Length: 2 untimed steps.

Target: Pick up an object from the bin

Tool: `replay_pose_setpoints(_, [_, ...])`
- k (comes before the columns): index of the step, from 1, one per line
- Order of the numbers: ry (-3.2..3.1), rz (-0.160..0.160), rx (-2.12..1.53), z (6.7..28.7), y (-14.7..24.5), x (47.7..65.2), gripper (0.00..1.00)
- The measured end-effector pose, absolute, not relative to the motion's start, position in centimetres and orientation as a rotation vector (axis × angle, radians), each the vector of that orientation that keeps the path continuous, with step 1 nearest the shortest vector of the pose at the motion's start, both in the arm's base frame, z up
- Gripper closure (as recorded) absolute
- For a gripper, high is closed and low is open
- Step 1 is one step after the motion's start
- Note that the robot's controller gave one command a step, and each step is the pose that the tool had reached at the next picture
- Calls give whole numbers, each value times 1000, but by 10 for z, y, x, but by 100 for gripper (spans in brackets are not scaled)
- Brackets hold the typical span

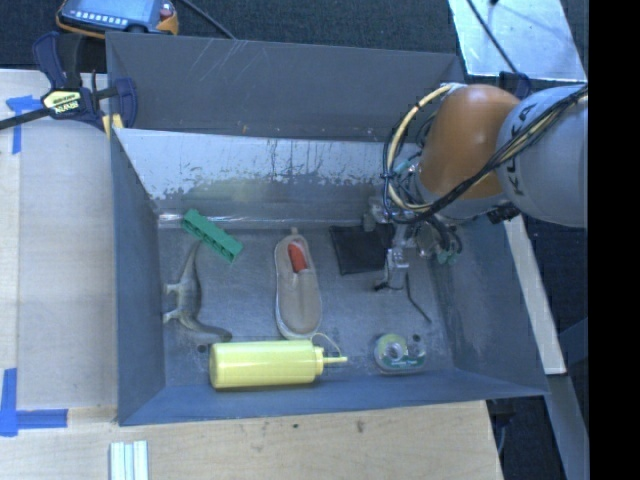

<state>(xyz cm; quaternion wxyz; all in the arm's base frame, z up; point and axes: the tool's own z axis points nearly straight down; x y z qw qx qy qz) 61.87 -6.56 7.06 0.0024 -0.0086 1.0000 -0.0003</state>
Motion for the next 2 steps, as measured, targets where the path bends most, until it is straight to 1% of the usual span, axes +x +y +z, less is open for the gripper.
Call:
replay_pose_setpoints(1, [3133, -1, -28, 72, -65, 620, 100])
replay_pose_setpoints(2, [3133, -1, -28, 72, -65, 620, 100])
